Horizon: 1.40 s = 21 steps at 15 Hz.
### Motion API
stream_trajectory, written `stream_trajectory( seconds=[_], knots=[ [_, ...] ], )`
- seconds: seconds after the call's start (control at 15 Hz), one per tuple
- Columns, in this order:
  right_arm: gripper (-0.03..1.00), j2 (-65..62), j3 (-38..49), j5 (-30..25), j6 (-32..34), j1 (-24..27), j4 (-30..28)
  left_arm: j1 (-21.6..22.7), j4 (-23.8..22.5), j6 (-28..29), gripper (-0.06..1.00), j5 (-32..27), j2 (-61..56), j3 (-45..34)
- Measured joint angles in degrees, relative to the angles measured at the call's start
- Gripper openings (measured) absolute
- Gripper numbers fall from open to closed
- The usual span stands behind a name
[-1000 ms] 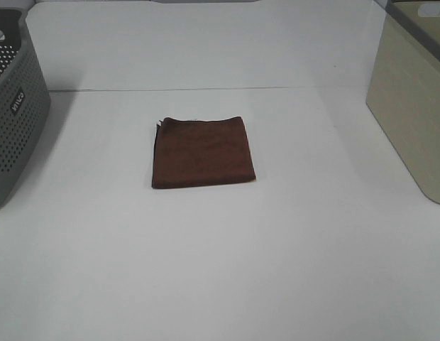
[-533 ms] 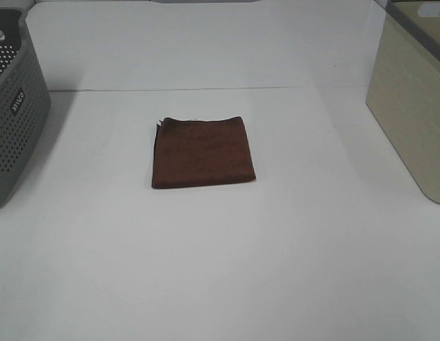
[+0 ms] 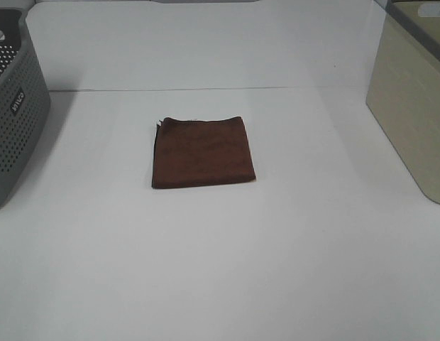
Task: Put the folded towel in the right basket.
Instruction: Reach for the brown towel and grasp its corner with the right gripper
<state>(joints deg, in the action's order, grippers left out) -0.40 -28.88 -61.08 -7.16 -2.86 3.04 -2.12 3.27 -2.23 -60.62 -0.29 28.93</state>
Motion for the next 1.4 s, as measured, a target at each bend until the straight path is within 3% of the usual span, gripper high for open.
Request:
stream_trajectory(
  seconds=[0.73, 1.13, 1.4],
  knots=[
    [0.70, 1.6, -0.1, 0.2, 0.3, 0.0, -0.1, 0.0, 0.0, 0.0, 0.88, 0.0, 0.0, 0.0],
    [0.70, 19.4, -4.7, 15.6, 0.9, 0.0, 2.2, 0.0, 0.0, 0.0, 0.88, 0.0, 0.0, 0.0],
    [0.70, 38.6, -13.1, 18.3, 0.9, 0.0, 3.8, 0.0, 0.0, 0.0, 0.88, 0.0, 0.0, 0.0]
  ],
)
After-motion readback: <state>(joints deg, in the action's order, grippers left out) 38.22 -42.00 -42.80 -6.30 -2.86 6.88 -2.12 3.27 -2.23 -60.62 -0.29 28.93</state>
